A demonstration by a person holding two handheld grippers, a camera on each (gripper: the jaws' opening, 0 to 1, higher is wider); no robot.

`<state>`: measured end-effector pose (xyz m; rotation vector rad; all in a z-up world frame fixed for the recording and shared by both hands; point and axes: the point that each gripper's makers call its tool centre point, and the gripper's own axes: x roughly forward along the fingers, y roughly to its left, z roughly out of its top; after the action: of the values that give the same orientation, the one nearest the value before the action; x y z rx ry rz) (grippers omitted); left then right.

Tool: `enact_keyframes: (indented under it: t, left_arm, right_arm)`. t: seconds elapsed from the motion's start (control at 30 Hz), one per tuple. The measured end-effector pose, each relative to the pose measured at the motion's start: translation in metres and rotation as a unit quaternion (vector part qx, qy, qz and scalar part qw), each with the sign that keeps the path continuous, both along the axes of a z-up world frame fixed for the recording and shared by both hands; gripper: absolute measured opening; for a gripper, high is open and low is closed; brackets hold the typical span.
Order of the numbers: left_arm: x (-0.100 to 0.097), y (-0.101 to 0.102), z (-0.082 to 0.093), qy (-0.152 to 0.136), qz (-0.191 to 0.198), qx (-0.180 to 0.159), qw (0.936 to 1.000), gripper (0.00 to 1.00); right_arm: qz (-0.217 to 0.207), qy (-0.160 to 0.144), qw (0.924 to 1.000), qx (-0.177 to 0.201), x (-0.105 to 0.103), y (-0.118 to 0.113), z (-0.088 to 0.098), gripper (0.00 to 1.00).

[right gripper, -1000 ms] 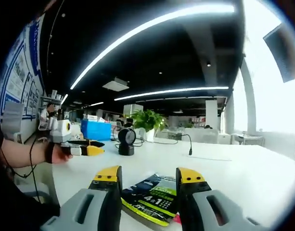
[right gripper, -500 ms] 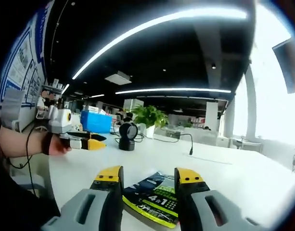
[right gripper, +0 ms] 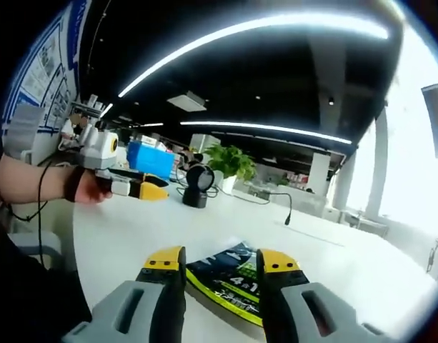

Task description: Clip sheet goods on table flip sheet goods clip sheet goods scan sheet goods put sheet goods back to table

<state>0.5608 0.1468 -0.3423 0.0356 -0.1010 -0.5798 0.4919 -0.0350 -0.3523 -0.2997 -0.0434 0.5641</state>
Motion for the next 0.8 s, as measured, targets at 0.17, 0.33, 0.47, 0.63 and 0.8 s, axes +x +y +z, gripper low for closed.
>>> enact_keyframes:
  t: [0.17, 0.33, 0.47, 0.63, 0.8]
  left_arm:
    - [0.001, 0.0, 0.0, 0.001, 0.001, 0.001, 1.0, 0.3]
    - [0.001, 0.0, -0.001, 0.002, -0.001, 0.0, 1.0, 0.3]
    - [0.001, 0.0, -0.001, 0.002, -0.002, 0.001, 1.0, 0.3]
    - [0.0, 0.001, -0.001, 0.001, -0.002, 0.0, 1.0, 0.3]
    - [0.0, 0.001, -0.001, 0.001, -0.004, 0.0, 1.0, 0.3]
  right_arm:
    - [0.002, 0.001, 0.9999, -0.012, 0.001, 0.002, -0.004, 0.34]
    - [0.003, 0.001, 0.9996, -0.029, 0.003, 0.006, -0.011, 0.34]
    - [0.006, 0.0, 0.9988, -0.049, 0.002, 0.011, -0.015, 0.33]
    - [0.003, -0.004, 0.9964, -0.085, 0.003, 0.013, -0.02, 0.31]
    - [0.0, 0.0, 0.9949, -0.101, 0.005, 0.011, -0.025, 0.31]
